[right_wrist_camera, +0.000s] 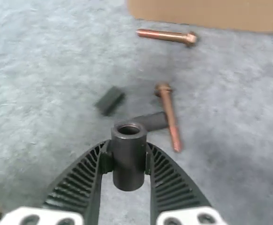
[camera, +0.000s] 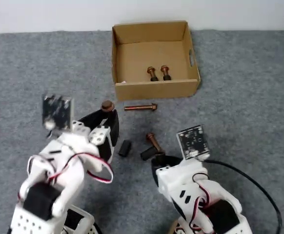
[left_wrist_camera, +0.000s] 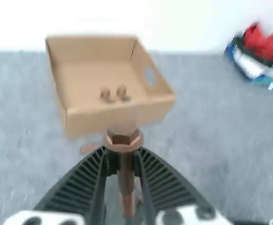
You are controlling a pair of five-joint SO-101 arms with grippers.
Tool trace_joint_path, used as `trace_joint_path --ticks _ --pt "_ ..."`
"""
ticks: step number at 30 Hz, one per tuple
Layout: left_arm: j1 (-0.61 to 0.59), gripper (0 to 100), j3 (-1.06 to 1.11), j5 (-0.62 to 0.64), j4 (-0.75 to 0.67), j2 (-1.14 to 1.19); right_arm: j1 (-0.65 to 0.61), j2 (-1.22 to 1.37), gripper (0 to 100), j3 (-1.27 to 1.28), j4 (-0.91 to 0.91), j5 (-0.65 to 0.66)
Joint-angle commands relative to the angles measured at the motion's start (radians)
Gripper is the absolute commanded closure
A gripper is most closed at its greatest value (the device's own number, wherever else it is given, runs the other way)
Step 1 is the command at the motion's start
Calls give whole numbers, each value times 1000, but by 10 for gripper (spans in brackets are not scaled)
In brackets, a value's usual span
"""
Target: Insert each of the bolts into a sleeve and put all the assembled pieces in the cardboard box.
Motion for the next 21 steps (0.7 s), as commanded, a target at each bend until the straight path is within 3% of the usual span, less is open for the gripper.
trace_joint_path --ticks 1,4,10,21 --pt "2 996 79 0 -126 -124 -73 4 991 -18 -67 -2" --pt "2 996 133 15 -141 -187 -136 4 991 14 -120 14" --pt "2 995 166 181 -141 -278 -220 4 991 75 -236 77" --pt "3 995 193 250 -140 -423 -234 2 991 83 -262 106"
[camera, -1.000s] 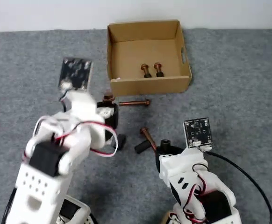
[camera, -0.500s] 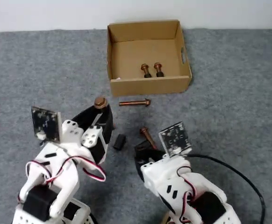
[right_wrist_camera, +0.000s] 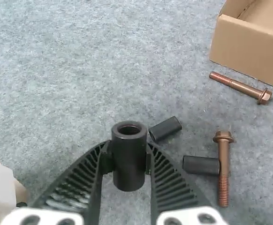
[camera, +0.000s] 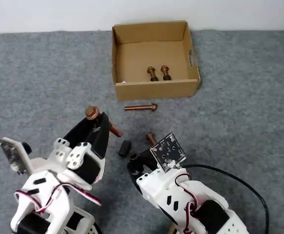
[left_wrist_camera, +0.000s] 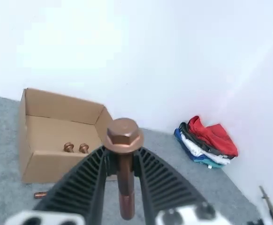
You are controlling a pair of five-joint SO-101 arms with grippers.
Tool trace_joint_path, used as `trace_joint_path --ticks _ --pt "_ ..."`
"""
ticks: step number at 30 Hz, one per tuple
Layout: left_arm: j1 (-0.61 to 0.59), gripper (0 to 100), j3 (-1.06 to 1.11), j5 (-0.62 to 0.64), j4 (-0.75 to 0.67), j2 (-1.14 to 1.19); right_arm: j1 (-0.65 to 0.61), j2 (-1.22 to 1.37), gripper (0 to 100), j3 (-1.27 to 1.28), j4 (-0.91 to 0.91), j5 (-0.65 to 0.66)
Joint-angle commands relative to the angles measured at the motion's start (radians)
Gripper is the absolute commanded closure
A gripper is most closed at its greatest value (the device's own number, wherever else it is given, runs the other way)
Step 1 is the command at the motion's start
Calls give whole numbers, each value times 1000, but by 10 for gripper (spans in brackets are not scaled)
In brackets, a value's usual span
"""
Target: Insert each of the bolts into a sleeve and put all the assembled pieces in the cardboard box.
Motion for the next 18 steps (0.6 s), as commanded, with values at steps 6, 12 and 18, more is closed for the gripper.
trace_joint_path --ticks 6,12,18 --pt "11 995 54 11 -17 -74 -7 -7 991 -14 -27 86" --pt "106 995 54 8 40 -84 -5 1 991 -25 -91 186" --pt "103 995 85 -35 35 -83 -2 1 991 -26 -153 262"
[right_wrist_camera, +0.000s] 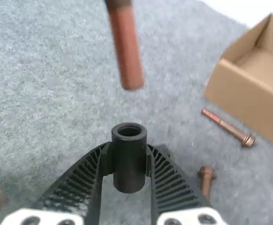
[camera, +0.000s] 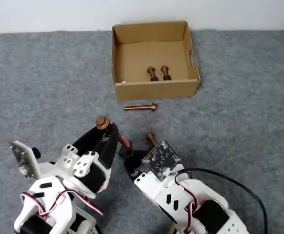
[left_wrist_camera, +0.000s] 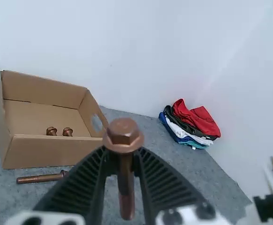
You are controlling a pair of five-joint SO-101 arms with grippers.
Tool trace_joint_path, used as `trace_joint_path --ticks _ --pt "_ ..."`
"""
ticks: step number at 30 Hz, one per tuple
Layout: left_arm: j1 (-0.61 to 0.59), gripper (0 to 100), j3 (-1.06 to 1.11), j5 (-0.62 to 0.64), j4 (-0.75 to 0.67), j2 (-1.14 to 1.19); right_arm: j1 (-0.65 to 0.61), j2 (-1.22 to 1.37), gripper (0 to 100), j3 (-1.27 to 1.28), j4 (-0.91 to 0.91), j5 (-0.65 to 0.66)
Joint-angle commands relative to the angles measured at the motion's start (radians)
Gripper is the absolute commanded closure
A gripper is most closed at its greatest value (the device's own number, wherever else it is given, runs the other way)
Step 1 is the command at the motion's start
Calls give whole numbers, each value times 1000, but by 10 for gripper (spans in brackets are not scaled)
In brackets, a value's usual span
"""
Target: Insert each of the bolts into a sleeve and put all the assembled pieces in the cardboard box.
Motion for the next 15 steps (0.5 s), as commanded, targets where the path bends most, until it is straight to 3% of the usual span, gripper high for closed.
trace_joint_path --ticks 1,15 --pt "5 995 16 -35 -3 2 -2 1 991 -32 -44 37" --pt "5 995 70 -46 2 3 -1 1 991 -86 -42 41"
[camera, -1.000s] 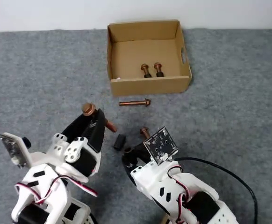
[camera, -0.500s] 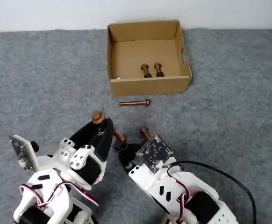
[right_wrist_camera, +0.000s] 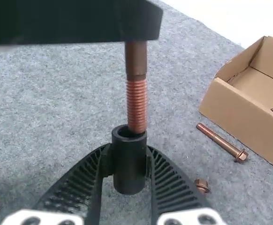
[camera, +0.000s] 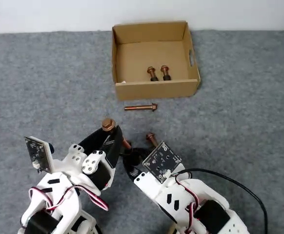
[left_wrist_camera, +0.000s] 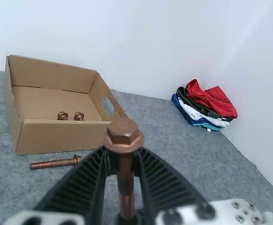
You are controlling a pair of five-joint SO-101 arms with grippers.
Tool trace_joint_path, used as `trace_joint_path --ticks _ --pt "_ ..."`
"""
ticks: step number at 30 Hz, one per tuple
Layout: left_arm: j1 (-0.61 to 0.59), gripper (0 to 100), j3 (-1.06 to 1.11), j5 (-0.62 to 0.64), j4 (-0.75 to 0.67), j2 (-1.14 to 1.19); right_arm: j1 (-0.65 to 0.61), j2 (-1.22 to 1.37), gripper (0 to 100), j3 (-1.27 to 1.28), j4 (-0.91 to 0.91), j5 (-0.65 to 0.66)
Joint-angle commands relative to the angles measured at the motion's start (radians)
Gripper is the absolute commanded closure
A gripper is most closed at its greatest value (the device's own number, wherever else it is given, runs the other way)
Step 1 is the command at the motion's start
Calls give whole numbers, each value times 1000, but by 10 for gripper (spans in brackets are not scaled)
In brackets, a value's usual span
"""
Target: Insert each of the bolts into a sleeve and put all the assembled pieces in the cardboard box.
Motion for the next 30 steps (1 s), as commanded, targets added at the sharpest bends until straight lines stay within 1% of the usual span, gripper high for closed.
trace_joint_path --ticks 1,5,10,13,20,28,30 --pt "3 995 -4 -11 2 2 -1 1 991 -72 -28 25" --pt "12 995 -4 -28 48 -2 -1 1 991 -72 -30 60" --pt "12 995 -13 -54 109 -3 -1 1 991 -72 -30 58" --pt "18 995 -13 -54 114 -3 -1 1 991 -72 -30 58" --pt "114 995 -13 -54 115 -3 -1 1 991 -72 -30 58" --pt "115 995 -5 -54 118 2 -1 1 991 -72 -30 58" --pt "115 992 -2 -54 146 3 -1 1 991 -72 -30 60"
